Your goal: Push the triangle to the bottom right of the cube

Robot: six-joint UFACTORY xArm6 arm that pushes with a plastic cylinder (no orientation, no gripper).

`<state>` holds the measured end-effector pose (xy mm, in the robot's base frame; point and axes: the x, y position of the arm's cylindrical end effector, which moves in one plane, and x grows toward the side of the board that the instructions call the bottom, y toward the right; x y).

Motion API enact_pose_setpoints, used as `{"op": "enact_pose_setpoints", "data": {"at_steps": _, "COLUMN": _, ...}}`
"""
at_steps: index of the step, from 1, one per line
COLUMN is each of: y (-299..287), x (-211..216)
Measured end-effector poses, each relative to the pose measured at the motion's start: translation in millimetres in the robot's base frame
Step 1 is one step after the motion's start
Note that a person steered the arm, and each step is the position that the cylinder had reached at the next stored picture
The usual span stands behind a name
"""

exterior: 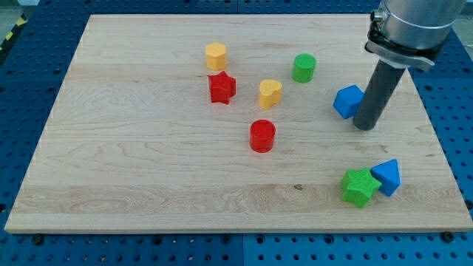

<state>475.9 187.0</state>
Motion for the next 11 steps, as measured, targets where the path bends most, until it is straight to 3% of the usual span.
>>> {"op": "enact_pose_setpoints", "data": {"at_steps": 7, "y": -94.9, "x": 142.6}}
{"op": "enact_pose_setpoints", "data": {"at_steps": 10, "y": -76.3, "x": 142.6}}
{"op": "enact_pose_setpoints", "data": {"at_steps": 11, "y": -34.5, "x": 142.0}}
